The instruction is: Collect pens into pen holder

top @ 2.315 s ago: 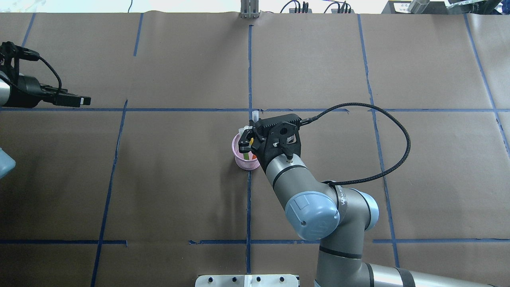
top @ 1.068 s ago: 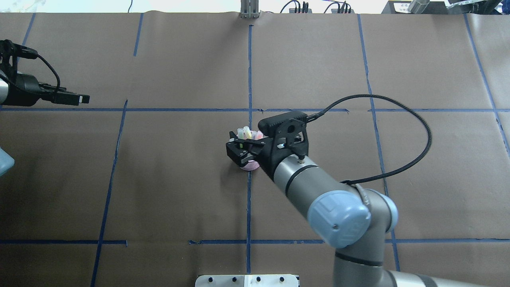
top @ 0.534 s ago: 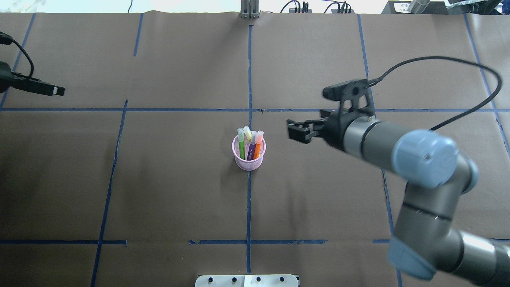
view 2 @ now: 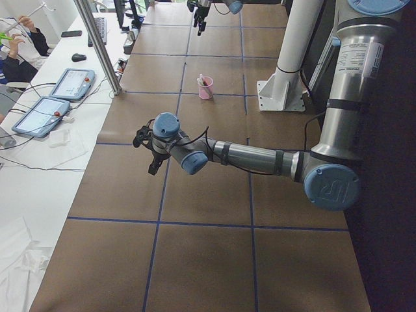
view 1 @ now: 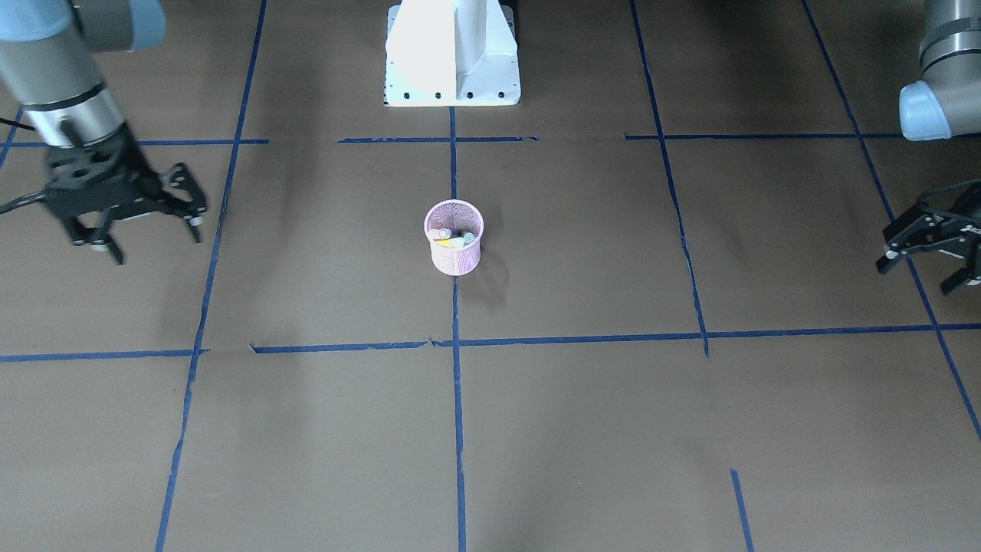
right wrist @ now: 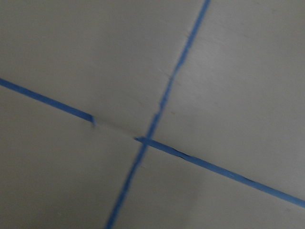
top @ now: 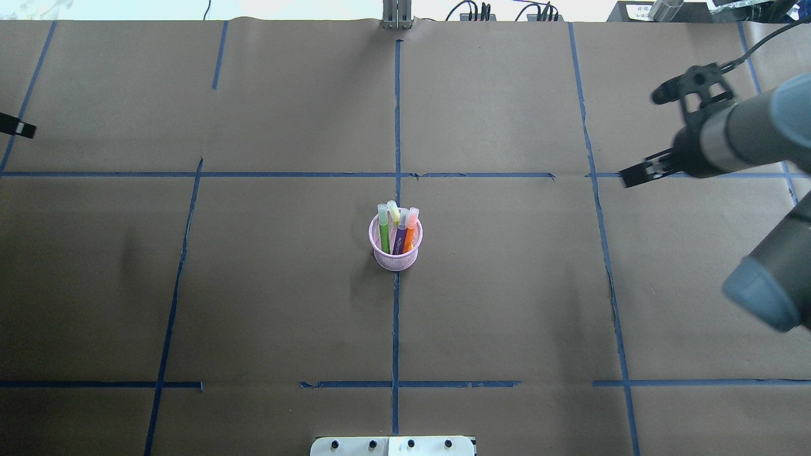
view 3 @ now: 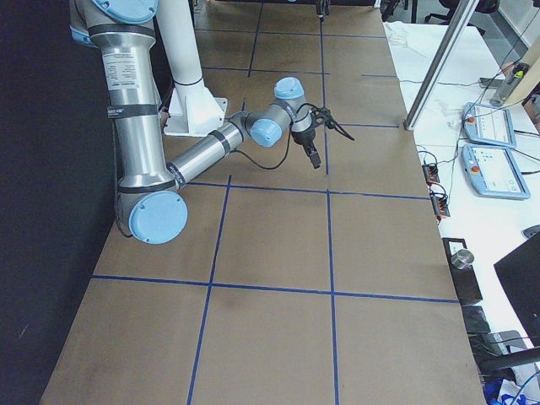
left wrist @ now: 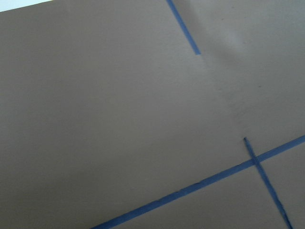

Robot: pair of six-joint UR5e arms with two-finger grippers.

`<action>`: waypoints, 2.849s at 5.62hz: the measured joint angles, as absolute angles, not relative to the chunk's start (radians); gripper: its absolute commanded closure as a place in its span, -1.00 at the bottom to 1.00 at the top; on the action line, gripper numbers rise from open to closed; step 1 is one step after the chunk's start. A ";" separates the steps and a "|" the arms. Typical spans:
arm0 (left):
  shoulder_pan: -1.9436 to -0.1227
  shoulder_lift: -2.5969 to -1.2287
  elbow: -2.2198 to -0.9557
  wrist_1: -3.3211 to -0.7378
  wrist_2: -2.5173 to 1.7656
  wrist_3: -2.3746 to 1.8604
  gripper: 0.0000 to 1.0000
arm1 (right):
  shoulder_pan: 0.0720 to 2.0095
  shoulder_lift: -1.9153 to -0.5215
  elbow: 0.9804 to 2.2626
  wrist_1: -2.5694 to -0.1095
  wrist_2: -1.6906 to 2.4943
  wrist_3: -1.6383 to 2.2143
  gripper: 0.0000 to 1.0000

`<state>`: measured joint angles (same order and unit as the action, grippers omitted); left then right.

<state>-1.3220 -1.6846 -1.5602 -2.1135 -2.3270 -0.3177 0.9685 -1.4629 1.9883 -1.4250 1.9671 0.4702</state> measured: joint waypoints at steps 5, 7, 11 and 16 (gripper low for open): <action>-1.564 -1.684 -1.397 -1.759 -2.416 -0.104 -1.00 | 1.347 -1.589 1.740 -1.482 2.278 0.173 -1.00; -1.567 -1.655 -1.397 -1.755 -2.414 -0.093 -1.00 | 1.395 -1.619 1.719 -1.482 2.322 0.240 -1.00; -1.585 -1.642 -1.392 -1.639 -2.399 0.064 -1.00 | 1.624 -1.669 1.634 -1.482 2.502 0.155 -1.00; -1.599 -1.606 -1.484 -1.620 -2.390 0.069 -1.00 | 1.667 -1.674 1.626 -1.480 2.497 0.137 -1.00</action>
